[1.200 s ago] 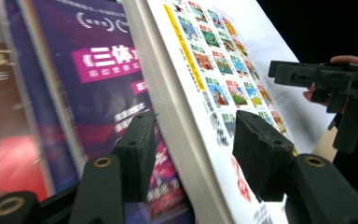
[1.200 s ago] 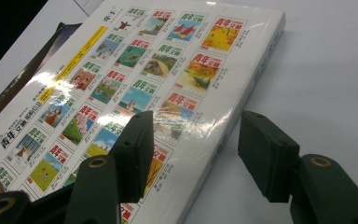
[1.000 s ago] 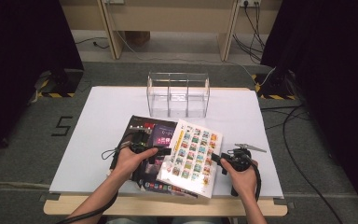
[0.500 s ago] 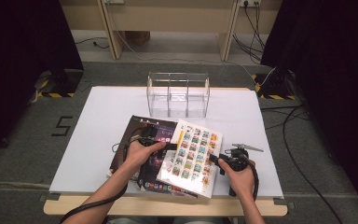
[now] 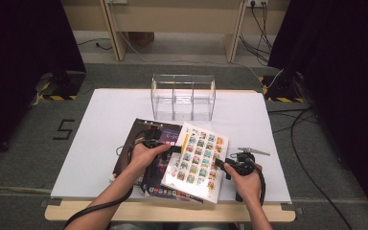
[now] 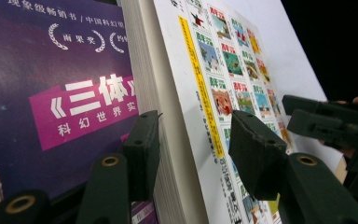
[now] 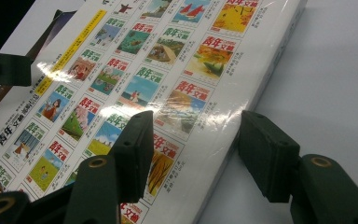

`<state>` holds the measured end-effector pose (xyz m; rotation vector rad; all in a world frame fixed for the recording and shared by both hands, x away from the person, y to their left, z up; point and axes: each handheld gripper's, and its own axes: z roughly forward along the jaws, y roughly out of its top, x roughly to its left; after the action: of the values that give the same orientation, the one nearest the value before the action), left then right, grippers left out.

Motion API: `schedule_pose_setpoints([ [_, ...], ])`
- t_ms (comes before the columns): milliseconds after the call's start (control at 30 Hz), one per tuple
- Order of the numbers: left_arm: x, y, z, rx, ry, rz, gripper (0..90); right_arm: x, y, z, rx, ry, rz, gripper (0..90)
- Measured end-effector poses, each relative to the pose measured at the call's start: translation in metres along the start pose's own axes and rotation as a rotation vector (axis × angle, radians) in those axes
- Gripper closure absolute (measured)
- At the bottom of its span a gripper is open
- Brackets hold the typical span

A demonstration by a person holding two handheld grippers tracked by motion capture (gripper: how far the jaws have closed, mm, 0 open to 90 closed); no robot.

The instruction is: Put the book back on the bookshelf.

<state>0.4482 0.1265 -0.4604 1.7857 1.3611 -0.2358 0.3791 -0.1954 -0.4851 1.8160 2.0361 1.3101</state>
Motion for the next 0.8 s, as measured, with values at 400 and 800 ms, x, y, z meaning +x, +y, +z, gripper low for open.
schedule_pose_setpoints([
  [400, -0.018, 0.001, 0.020, 0.031, -0.034, -0.044, 57.0, 0.001, -0.001, 0.000, 0.002, -0.004, -0.001, 45.8],
  [800, -0.013, -0.002, 0.020, -0.001, -0.090, -0.086, 83.6, 0.000, 0.000, 0.000, 0.011, 0.008, 0.004, 45.9],
])
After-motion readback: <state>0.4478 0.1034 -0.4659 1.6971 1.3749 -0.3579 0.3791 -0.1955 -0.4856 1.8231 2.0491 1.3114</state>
